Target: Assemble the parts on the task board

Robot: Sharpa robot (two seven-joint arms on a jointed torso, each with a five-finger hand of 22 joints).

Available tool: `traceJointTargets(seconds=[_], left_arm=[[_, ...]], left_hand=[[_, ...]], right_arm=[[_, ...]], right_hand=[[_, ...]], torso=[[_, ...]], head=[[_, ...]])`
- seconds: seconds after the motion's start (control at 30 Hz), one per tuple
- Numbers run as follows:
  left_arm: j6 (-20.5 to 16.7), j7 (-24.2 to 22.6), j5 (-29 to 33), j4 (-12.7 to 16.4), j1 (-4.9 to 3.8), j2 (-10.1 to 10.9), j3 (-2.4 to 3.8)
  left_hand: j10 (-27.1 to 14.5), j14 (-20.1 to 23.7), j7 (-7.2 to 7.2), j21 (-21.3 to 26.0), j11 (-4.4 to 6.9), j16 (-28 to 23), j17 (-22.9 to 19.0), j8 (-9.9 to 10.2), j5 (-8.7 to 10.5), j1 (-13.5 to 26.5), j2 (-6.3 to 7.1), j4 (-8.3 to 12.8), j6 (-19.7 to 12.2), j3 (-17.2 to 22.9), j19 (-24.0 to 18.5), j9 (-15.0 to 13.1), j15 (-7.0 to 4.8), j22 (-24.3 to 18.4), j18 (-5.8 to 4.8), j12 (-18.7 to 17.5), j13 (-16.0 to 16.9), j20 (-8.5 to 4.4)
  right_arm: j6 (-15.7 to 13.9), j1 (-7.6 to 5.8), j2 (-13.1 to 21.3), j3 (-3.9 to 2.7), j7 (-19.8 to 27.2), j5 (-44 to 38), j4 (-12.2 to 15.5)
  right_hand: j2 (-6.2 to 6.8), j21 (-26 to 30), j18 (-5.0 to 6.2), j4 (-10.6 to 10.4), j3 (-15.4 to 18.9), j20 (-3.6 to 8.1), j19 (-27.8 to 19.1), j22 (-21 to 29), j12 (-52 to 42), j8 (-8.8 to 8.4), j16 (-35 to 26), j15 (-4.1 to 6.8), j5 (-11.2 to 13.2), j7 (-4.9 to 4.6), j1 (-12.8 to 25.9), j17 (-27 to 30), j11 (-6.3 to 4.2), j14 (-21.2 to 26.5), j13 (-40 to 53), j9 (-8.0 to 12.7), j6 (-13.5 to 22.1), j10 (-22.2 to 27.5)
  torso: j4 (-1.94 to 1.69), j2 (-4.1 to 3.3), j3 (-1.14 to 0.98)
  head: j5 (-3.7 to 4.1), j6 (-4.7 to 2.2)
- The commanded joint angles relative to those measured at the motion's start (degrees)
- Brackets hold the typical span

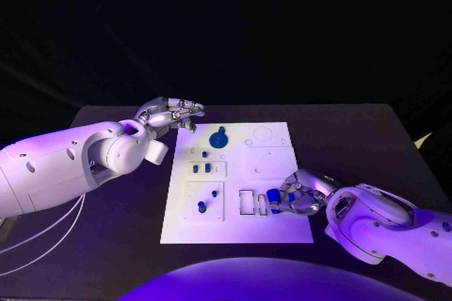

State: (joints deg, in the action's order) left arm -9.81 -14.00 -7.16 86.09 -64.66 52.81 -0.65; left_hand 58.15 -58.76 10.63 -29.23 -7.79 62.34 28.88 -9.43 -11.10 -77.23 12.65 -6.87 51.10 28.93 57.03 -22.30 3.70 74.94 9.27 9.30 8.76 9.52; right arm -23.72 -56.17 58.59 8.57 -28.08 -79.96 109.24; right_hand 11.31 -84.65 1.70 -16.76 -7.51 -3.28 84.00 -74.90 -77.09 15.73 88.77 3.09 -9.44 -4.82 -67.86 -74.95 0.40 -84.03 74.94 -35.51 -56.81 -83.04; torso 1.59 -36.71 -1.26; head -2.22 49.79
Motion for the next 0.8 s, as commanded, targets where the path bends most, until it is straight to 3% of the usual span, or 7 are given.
traceJointTargets(seconds=[0.03,0.23,0.4,0.53,0.67,0.8], left_arm=[[1.17,-0.03,0.10,0.23,0.01,-0.01,0.03],[1.20,-0.01,0.08,0.30,0.01,0.06,0.03],[1.21,0.00,0.04,0.37,0.01,0.11,0.03],[1.20,0.00,0.01,0.42,0.01,0.15,0.03],[1.16,0.01,-0.03,0.44,0.01,0.20,0.03],[1.15,0.02,-0.05,0.42,0.01,0.19,0.03]], left_hand=[[-0.28,0.24,0.09,0.36,-0.05,-0.38,-0.07,-0.34,-0.20,0.09,-0.11,0.31,-0.33,-0.05,0.17,0.10,0.05,0.49,0.96,0.32,0.06,0.19],[-0.35,0.28,0.10,0.38,-0.06,-0.39,-0.08,-0.36,-0.20,0.11,-0.11,0.31,-0.33,-0.07,0.16,0.10,0.06,0.50,0.96,0.32,0.06,0.20],[-0.35,0.28,0.10,0.38,-0.06,-0.39,-0.08,-0.36,-0.20,0.11,-0.11,0.31,-0.33,-0.07,0.16,0.10,0.06,0.50,0.96,0.32,0.06,0.20],[-0.35,0.28,0.10,0.38,-0.06,-0.39,-0.08,-0.36,-0.20,0.11,-0.11,0.31,-0.33,-0.07,0.16,0.10,0.06,0.50,0.96,0.32,0.06,0.20],[-0.43,0.33,0.10,0.41,-0.07,-0.39,-0.10,-0.40,-0.23,0.09,-0.13,0.34,-0.31,-0.05,0.15,0.11,0.07,0.52,0.96,0.34,0.07,0.20],[-0.43,0.33,0.10,0.41,-0.07,-0.39,-0.10,-0.40,-0.23,0.09,-0.13,0.34,-0.31,-0.05,0.15,0.11,0.07,0.52,0.96,0.34,0.07,0.20]], right_arm=[[0.92,0.34,-0.47,0.07,-1.67,-1.01,-0.45],[0.20,0.49,-1.08,0.07,-2.01,-0.13,-0.70],[-0.16,0.54,-1.37,0.07,-2.26,1.07,-0.89],[-1.12,0.55,-1.47,0.07,-2.26,2.12,-0.92],[-3.95,0.55,-1.41,0.07,-1.67,4.70,-0.55],[-5.98,0.48,-1.12,0.05,-1.02,7.18,0.21]], right_hand=[[-0.43,-0.12,-0.53,0.01,0.46,0.08,3.82,-13.57,-0.43,-0.16,0.34,0.07,-0.47,0.18,0.13,-11.63,-0.02,-5.26,5.29,-0.15,-0.66,-0.49],[-1.44,-0.34,-0.57,0.19,-0.59,0.31,3.89,-13.63,-0.71,-0.23,0.43,0.34,-1.91,0.50,-1.42,-11.99,-0.33,-5.33,5.57,-0.33,-1.47,-0.62],[-1.53,-0.56,-0.62,0.32,-2.34,0.50,3.97,-13.69,-1.28,-0.64,0.47,0.51,-4.35,0.69,-3.10,-12.17,-0.51,-5.36,6.09,-0.26,-2.06,-0.93],[-1.56,-0.68,-0.65,0.40,-4.00,0.65,4.02,-13.72,-1.81,-0.76,0.51,0.69,-4.88,0.95,-4.19,-12.32,-0.74,-5.40,6.54,-0.22,-2.79,-1.21],[-1.52,-0.68,-0.64,0.54,-7.90,1.15,4.01,-13.71,-2.74,-0.75,0.54,1.26,-7.22,1.71,-5.28,-12.49,-1.43,-5.43,7.30,-0.28,-4.61,-1.86],[-1.13,-0.81,-0.67,0.57,-11.44,1.49,4.06,-13.75,-3.32,-0.81,0.60,1.60,-6.63,2.10,-5.40,-12.75,-1.81,-5.48,7.78,-0.40,-5.50,-2.32]], torso=[[-0.05,0.00,0.03],[-0.01,0.03,0.07],[0.02,0.03,0.06],[-0.01,0.03,0.05],[0.06,0.02,0.03],[0.06,0.04,0.01]], head=[[-0.07,0.04],[-0.02,-0.01],[-0.01,-0.02],[-0.03,-0.01],[0.00,-0.06],[0.12,-0.04]])
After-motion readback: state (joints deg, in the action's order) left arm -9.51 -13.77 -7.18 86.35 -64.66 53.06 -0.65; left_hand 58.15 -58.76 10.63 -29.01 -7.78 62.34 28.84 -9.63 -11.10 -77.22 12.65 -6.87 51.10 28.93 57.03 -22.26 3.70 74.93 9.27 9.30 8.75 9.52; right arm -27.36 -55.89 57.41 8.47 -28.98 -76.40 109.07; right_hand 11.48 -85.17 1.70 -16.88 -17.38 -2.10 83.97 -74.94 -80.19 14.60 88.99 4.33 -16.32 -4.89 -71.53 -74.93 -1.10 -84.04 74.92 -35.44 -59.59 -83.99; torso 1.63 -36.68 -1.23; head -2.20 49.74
